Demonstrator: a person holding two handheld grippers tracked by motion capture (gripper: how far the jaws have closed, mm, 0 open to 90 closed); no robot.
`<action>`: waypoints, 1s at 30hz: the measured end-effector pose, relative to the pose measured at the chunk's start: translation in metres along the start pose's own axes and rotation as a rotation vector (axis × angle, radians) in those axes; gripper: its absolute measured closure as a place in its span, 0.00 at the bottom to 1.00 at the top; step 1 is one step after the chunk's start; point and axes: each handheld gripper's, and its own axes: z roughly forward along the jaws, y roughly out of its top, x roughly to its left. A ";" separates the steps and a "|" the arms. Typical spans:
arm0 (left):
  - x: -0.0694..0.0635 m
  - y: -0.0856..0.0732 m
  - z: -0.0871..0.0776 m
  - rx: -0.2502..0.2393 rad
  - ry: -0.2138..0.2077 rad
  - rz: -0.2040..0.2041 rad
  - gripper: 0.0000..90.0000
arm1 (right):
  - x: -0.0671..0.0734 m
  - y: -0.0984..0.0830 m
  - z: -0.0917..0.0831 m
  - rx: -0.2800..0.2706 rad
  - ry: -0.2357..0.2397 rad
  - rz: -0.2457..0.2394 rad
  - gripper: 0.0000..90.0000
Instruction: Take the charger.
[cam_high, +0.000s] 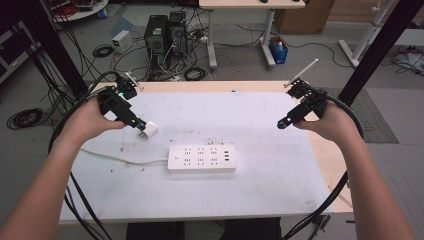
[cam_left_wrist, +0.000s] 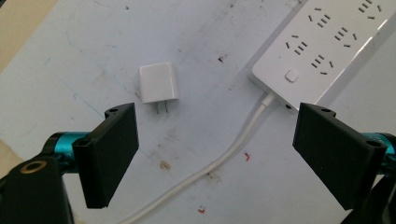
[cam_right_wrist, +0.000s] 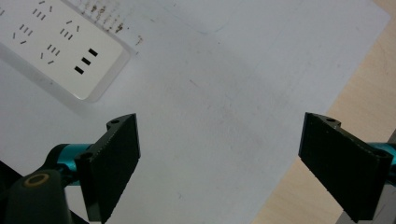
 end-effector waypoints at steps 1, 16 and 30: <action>0.002 0.002 0.002 -0.001 0.006 -0.004 0.16 | 0.000 0.000 -0.001 -0.008 -0.003 -0.005 0.13; 0.018 0.018 0.054 0.057 0.000 -0.046 0.16 | -0.008 -0.001 0.005 -0.007 -0.008 -0.010 0.13; 0.044 0.012 0.121 0.166 -0.035 -0.083 0.16 | -0.008 -0.002 0.011 0.004 -0.017 -0.021 0.13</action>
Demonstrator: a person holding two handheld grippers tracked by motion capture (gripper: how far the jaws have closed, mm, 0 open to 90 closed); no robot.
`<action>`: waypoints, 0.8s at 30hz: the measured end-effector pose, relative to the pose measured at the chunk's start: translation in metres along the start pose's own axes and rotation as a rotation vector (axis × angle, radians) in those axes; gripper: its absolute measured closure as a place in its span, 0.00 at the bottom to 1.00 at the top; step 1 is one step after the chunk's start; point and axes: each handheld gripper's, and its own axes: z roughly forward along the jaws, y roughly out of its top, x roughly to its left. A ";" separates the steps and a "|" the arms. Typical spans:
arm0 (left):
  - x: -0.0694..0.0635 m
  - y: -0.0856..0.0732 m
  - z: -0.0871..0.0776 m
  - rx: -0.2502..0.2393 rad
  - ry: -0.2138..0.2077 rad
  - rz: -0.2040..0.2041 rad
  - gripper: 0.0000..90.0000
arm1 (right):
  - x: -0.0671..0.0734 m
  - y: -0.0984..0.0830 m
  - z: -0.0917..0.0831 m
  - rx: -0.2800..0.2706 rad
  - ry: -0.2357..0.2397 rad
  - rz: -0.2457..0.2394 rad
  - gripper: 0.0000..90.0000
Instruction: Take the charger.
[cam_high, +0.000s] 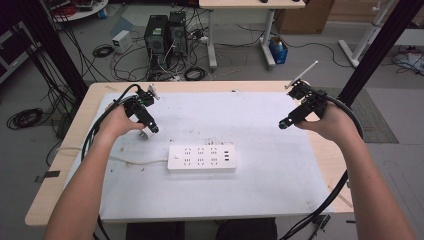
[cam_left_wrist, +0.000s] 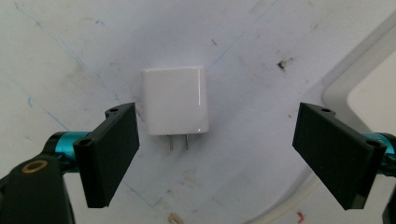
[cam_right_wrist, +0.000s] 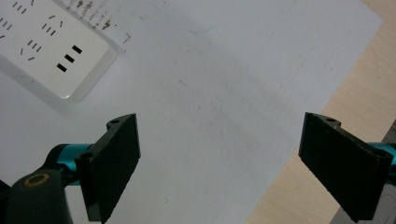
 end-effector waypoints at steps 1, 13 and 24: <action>0.003 -0.001 0.004 0.006 -0.007 0.001 0.16 | 0.000 0.000 0.000 0.000 0.000 0.000 0.13; 0.023 0.000 0.043 0.068 -0.034 -0.031 0.21 | -0.003 -0.006 0.002 0.001 -0.001 0.014 0.13; 0.022 0.000 0.055 0.094 0.015 -0.015 0.47 | -0.001 -0.007 0.004 -0.004 0.007 0.001 0.13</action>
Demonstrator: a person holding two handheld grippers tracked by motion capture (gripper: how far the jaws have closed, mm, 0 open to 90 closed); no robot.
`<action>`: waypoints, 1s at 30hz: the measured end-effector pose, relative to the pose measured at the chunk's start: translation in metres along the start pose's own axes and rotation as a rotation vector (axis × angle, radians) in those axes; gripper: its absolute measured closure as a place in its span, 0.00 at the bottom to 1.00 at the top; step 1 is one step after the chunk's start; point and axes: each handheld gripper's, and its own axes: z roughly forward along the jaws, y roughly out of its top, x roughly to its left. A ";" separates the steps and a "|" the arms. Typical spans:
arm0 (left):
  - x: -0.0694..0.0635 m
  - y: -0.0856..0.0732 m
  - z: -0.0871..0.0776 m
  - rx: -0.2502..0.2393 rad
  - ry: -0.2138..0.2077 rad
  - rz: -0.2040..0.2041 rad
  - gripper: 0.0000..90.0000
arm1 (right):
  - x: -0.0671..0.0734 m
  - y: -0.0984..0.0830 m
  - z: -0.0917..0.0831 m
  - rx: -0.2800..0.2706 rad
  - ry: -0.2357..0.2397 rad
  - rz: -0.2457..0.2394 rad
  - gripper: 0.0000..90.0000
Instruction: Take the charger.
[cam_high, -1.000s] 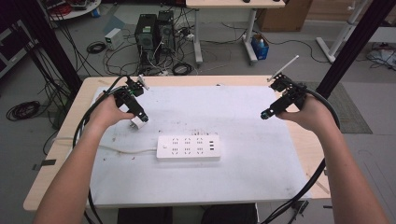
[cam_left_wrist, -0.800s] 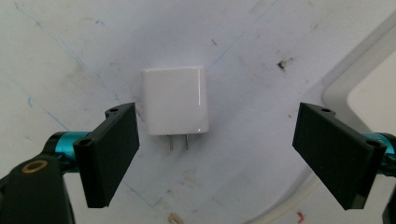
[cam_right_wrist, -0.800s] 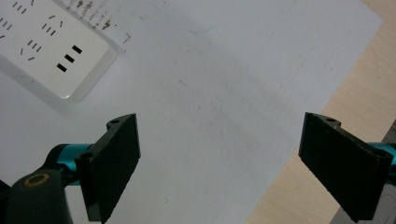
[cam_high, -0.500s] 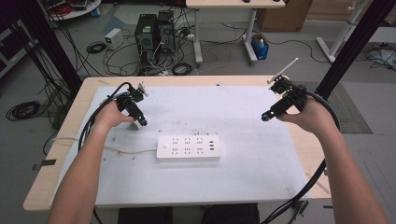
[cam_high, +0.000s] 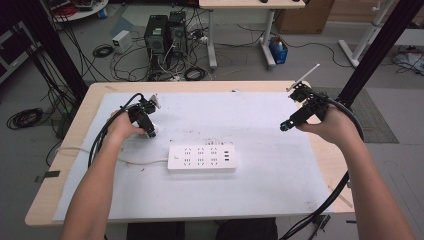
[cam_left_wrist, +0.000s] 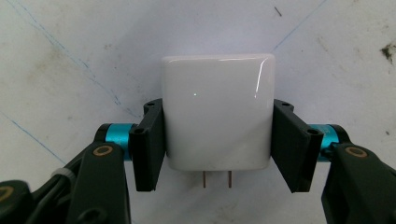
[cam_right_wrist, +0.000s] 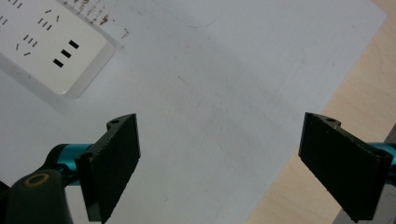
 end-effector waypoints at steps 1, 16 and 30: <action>0.000 0.000 0.000 0.000 0.000 0.000 0.47 | 0.000 0.000 0.000 0.000 0.000 0.000 0.13; -0.031 -0.017 -0.080 -0.117 -0.059 0.078 0.47 | 0.005 0.006 0.001 0.017 0.021 0.043 0.14; -0.087 -0.011 -0.135 -0.169 -0.070 0.285 0.47 | 0.019 0.020 -0.007 0.002 0.120 0.106 0.18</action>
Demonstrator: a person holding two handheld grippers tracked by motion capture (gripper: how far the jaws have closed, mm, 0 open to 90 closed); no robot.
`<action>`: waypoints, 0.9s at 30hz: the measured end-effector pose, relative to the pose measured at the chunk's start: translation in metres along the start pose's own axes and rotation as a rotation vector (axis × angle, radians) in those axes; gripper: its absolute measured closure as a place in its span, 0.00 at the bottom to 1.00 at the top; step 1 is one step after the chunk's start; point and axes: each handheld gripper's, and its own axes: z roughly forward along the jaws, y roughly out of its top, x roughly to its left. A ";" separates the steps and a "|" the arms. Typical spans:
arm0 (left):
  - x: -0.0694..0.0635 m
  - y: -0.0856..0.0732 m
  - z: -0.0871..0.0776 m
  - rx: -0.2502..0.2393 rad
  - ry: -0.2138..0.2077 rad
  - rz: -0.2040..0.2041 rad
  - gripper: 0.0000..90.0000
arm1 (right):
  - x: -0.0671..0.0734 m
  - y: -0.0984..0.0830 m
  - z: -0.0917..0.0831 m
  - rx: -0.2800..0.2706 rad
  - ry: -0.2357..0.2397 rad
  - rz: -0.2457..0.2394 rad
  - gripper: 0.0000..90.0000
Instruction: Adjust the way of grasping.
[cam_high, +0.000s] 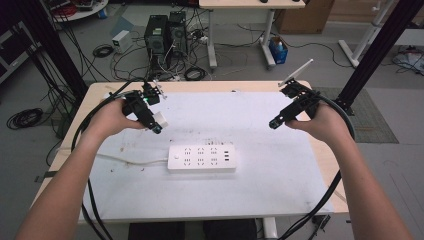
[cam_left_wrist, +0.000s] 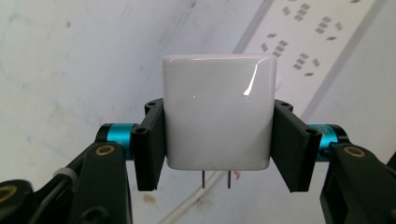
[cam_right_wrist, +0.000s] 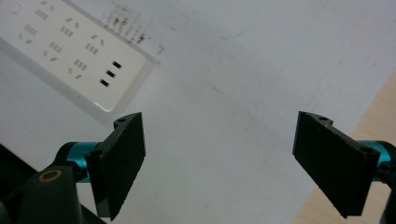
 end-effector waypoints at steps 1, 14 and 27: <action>-0.008 0.007 -0.001 -0.029 -0.009 0.033 0.47 | 0.001 0.002 -0.001 -0.003 0.013 0.013 0.18; -0.055 0.052 0.004 -0.221 -0.084 0.255 0.47 | 0.015 0.011 0.005 -0.054 0.216 0.168 0.18; -0.100 0.087 0.002 -0.436 -0.124 0.394 0.47 | 0.041 0.023 0.003 -0.123 0.468 0.282 0.21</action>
